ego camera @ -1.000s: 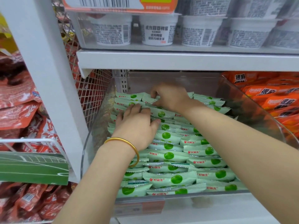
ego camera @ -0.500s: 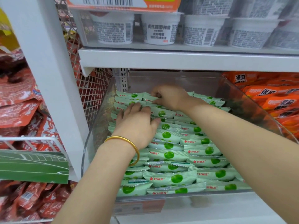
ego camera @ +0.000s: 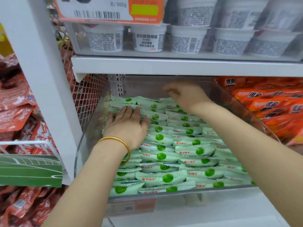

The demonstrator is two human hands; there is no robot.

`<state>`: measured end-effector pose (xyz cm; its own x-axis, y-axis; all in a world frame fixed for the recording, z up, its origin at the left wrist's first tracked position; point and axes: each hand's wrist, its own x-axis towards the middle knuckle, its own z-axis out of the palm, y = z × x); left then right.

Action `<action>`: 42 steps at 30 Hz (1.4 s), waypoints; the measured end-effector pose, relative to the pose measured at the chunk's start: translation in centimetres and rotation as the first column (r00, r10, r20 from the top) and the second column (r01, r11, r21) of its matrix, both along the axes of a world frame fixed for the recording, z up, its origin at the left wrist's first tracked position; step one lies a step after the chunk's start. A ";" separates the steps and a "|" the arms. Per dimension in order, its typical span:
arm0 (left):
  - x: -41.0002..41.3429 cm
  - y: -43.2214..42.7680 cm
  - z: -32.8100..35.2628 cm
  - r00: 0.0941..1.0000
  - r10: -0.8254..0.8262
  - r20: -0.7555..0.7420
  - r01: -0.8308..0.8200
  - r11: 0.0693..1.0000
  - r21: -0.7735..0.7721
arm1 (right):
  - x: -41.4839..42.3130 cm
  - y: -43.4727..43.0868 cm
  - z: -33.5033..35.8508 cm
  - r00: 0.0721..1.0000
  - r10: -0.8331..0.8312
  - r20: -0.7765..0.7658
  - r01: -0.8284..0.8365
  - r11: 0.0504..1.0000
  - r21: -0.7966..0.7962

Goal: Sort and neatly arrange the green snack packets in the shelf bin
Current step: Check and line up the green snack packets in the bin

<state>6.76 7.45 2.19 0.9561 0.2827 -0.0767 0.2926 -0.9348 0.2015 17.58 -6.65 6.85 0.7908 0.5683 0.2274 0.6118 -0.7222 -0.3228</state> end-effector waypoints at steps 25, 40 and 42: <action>5.1 -0.9 0.5 0.995 -0.062 -0.080 0.075 0.982 0.176 | -7.0 -7.0 -4.0 0.998 -0.066 0.019 0.059 0.964 0.260; 2.1 -4.2 3.4 0.998 -0.056 0.038 0.055 0.997 0.046 | -9.9 -11.0 -2.9 1.000 0.018 -0.006 -0.015 0.952 0.305; -0.7 -6.3 3.2 0.982 -0.149 0.115 0.149 0.989 0.014 | -10.9 -11.9 -2.5 0.996 0.086 -0.013 -0.080 0.959 0.272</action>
